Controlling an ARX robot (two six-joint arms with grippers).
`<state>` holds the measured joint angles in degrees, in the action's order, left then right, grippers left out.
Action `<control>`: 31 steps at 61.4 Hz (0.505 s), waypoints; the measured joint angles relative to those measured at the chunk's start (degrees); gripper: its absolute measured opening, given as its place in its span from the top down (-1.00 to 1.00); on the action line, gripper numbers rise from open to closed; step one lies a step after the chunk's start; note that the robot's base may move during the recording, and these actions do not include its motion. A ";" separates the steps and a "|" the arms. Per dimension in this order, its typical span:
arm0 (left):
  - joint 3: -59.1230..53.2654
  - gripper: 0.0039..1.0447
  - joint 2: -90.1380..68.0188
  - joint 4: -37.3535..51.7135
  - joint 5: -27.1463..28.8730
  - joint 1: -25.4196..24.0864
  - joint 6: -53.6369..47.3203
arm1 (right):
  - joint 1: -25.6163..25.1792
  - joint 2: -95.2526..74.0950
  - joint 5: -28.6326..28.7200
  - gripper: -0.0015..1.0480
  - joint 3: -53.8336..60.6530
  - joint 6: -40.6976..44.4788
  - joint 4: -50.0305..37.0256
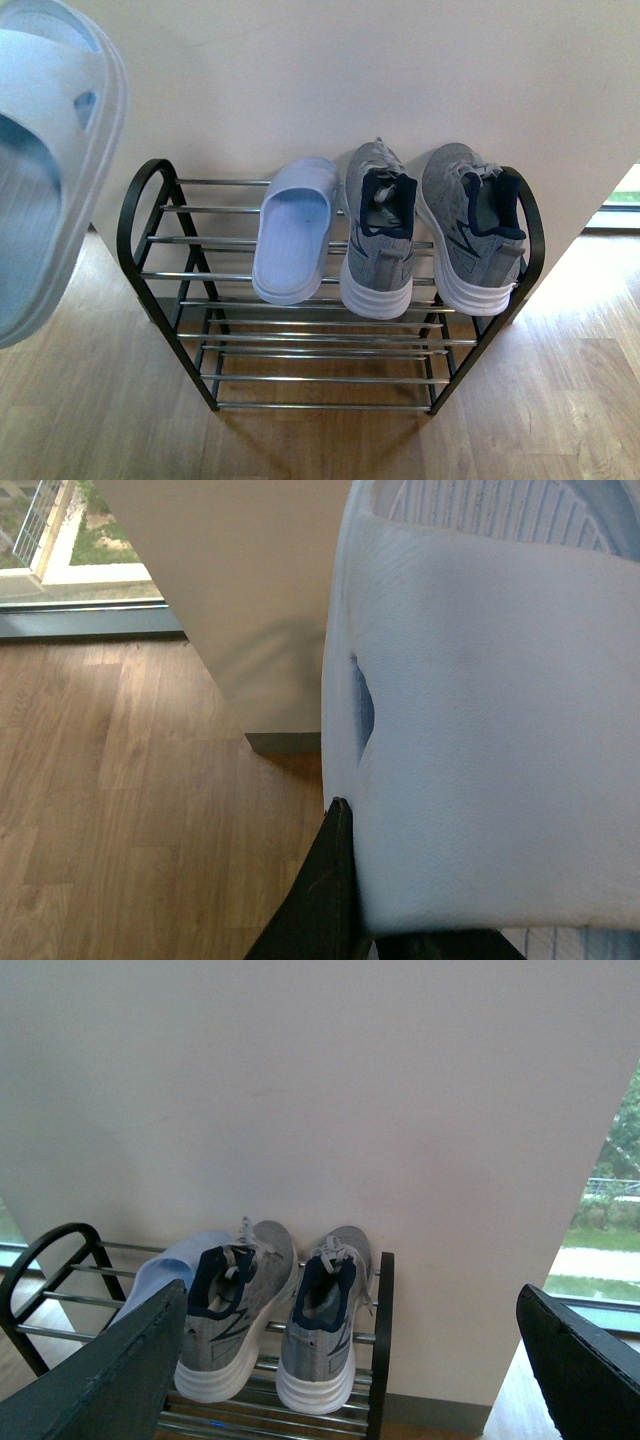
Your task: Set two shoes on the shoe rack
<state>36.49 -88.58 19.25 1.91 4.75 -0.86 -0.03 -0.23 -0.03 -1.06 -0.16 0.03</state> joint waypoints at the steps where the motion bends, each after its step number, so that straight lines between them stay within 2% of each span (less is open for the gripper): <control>1: 0.61 0.97 -0.85 -0.02 0.04 0.02 -0.22 | 0.00 0.00 0.00 -0.82 0.00 0.00 0.00; 17: 14.60 0.97 -19.08 -3.06 3.13 0.00 -4.81 | 0.00 0.00 0.00 -0.82 0.00 0.02 0.00; 31: 24.22 0.97 -30.21 -5.81 2.71 0.15 -5.38 | 0.00 0.00 0.00 -0.82 0.00 0.00 0.00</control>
<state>60.71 -118.78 13.43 4.62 4.91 -6.24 -0.03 -0.23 -0.03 -1.06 -0.16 0.03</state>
